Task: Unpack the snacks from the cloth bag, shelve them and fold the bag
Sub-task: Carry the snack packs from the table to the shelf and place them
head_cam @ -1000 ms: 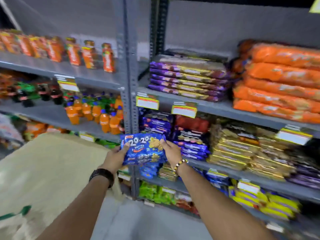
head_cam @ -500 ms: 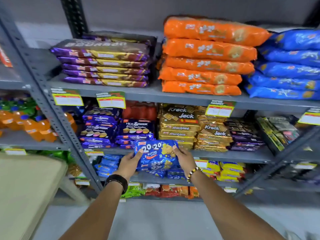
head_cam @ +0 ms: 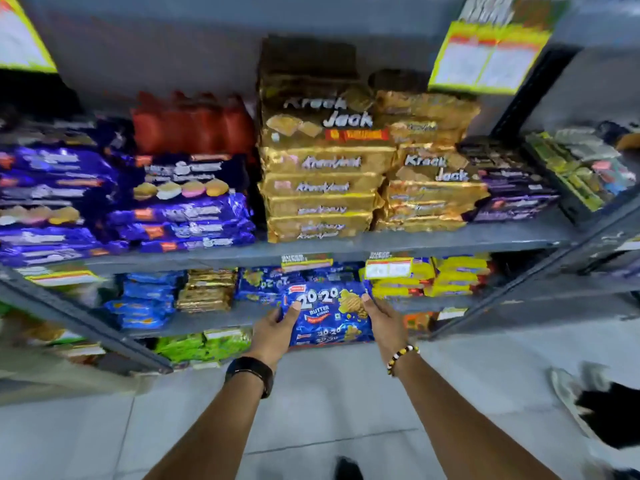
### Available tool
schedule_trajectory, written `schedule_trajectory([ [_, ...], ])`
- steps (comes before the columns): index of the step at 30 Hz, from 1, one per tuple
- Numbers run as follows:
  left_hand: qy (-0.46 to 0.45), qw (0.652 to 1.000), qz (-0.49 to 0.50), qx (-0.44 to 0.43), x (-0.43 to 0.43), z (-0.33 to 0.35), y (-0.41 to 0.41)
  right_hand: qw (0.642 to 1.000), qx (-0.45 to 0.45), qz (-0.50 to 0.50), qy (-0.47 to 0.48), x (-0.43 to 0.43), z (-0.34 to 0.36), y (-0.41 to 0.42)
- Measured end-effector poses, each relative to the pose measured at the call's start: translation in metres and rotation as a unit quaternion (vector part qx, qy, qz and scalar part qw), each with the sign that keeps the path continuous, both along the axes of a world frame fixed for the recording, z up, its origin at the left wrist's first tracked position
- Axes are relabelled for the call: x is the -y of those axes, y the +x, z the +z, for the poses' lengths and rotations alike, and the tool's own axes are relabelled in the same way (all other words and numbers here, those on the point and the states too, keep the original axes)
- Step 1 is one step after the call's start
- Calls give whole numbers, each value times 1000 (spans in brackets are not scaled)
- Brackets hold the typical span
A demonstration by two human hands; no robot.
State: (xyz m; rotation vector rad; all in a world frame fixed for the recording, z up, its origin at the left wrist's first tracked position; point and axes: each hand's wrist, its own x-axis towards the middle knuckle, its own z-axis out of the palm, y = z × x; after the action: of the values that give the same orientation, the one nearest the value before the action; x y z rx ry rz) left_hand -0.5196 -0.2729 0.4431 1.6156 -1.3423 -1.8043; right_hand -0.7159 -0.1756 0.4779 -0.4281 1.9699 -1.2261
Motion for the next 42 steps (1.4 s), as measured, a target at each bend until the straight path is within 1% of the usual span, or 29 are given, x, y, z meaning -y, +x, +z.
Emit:
schedule_trajectory([
  [3,-5,1000,-9,16,17,-75,-24,1000,-12,-5,18,16,-78,-29],
  [4,-6,999,-14,28,22,-80,-31,1000,-17,-7,25,23,-74,-31],
  [6,-9,999,-20,35,30,-83,-50,999,-23,2,27,39,-93,-42],
  [8,-18,999,-13,39,44,-100,-68,998,-51,27,30,58,-118,-57],
  [14,-68,996,4,55,79,-142,-108,993,-89,63,50,100,-177,-89],
  [16,-74,995,2,67,86,-148,-115,993,-94,60,47,108,-173,-91],
  [19,-90,990,-12,108,94,-151,-121,992,-94,67,40,119,-174,-98],
  [22,-100,985,-34,139,104,-150,-125,996,-72,51,23,128,-173,-99],
  [30,-85,987,-19,137,113,-148,-132,993,-103,49,21,135,-182,-100],
  [34,-108,985,3,133,110,-147,-126,989,-137,56,25,132,-177,-98],
  [39,-123,982,37,137,101,-135,-106,989,-133,53,46,113,-154,-93],
  [42,-104,983,12,152,92,-118,-89,984,-145,81,63,96,-138,-88],
])
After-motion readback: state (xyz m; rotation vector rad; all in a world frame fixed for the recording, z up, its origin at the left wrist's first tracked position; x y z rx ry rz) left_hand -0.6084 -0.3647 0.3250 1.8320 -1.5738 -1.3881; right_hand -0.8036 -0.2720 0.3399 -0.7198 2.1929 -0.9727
